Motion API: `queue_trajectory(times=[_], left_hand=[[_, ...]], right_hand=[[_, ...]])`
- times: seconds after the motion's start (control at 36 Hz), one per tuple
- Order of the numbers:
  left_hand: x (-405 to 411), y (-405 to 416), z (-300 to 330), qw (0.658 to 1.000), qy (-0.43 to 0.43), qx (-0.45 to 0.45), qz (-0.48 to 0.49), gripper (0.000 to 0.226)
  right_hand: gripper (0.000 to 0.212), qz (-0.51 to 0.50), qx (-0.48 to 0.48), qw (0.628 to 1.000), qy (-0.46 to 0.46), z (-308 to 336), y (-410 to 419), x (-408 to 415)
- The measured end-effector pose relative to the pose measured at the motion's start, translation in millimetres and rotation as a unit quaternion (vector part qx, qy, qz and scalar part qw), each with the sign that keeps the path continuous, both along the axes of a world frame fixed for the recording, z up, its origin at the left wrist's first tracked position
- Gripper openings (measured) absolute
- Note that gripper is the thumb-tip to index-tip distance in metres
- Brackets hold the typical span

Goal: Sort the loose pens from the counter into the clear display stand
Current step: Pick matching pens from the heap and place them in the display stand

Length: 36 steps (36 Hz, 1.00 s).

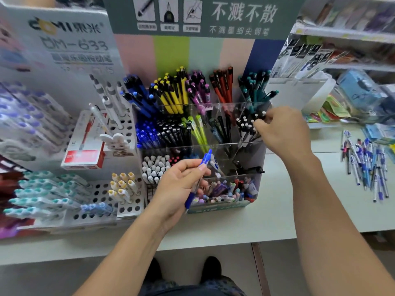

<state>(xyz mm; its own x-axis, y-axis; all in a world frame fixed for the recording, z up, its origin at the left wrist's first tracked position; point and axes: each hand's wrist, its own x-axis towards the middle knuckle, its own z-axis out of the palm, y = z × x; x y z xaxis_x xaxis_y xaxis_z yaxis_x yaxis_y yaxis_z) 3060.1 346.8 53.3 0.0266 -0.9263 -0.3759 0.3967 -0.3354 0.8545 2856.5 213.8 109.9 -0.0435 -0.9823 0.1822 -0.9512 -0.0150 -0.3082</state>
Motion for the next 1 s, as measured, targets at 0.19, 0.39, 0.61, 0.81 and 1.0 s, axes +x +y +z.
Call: queue_trajectory(times=[0.19,0.39,0.61,0.81,1.0], left_hand=[[11,-4,15,0.998,0.009,-0.036,0.043,0.017],[17,-3,17,0.988,-0.005,-0.087,0.127,0.030],[42,-2,23,0.959,-0.146,-0.149,0.194,0.035],[68,12,5,0.913,-0.360,-0.100,0.167,0.019],[77,6,3,0.887,-0.439,-0.135,0.047,0.050]], right_hand=[[0.029,-0.004,0.117,0.993,-0.020,-8,-3,-3],[0.014,0.052,-0.008,0.970,-0.237,29,40,39],[0.011,0.207,0.125,0.840,-0.485,-4,75,126],[0.006,0.222,-0.064,0.897,-0.376,-7,60,129],[0.008,0.280,-0.085,0.929,-0.226,-6,54,149]])
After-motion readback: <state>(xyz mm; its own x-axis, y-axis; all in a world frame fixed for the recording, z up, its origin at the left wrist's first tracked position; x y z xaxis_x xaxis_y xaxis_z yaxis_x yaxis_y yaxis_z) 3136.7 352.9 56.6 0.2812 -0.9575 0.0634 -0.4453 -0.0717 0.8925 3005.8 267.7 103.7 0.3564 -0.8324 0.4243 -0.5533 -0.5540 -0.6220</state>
